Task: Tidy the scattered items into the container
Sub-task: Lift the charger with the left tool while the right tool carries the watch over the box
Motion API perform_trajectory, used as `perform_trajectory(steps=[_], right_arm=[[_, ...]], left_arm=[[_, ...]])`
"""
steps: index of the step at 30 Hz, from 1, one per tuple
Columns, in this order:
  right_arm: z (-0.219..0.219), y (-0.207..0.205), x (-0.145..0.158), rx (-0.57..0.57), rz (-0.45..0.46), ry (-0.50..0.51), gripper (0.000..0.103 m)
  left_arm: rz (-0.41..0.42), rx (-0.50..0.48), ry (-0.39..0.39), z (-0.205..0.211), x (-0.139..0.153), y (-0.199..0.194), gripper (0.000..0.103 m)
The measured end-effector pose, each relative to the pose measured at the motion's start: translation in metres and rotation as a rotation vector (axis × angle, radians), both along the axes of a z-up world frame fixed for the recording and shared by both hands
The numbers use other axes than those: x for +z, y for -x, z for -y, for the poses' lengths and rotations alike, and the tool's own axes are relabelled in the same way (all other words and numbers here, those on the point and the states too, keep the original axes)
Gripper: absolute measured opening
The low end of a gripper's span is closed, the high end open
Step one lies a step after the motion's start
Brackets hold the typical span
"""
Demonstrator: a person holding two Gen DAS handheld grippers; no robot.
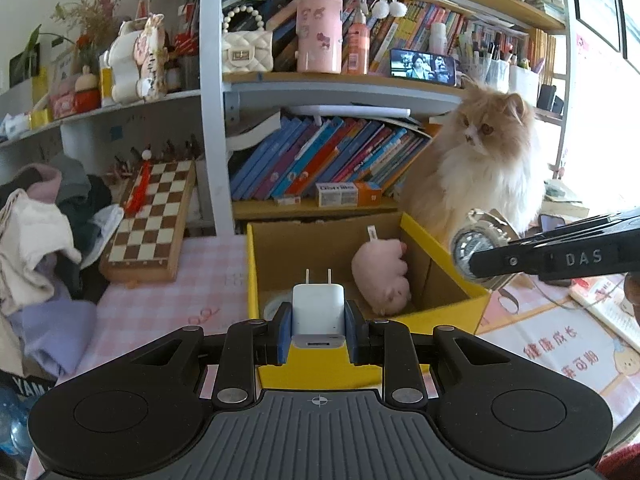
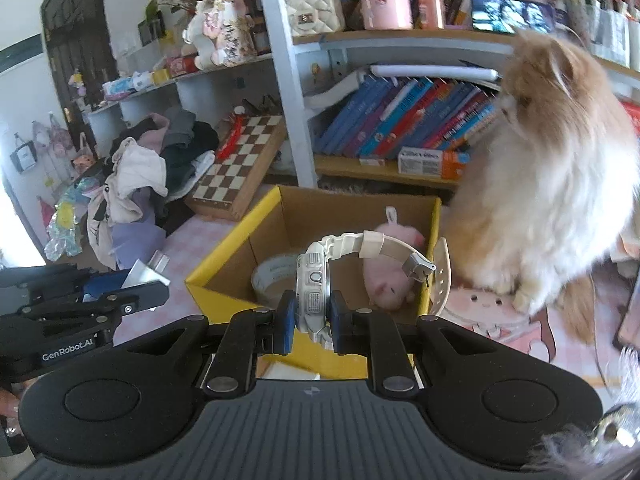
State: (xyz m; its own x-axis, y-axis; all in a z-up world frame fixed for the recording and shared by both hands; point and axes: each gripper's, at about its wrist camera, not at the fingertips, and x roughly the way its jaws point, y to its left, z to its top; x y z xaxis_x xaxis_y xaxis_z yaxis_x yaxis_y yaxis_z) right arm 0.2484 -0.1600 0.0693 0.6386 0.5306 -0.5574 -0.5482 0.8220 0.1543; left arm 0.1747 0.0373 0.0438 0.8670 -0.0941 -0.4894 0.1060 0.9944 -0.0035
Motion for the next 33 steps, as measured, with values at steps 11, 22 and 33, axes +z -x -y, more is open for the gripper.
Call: perform_trajectory(steps=[11,22,33], right_arm=[[-0.018,-0.055,0.001,0.112,0.029,0.024,0.016],[-0.027,-0.107,-0.031,0.178,-0.086,0.076,0.016],[-0.044,-0.139,-0.064,0.236,-0.291,0.097,0.016]], left_arm=[[-0.031,0.034,-0.035,0.000,0.002,-0.050,0.025],[-0.109,0.022,-0.070,0.008,-0.014,-0.095,0.025],[-0.189,-0.026,-0.098,0.014,-0.025,-0.151,0.025]])
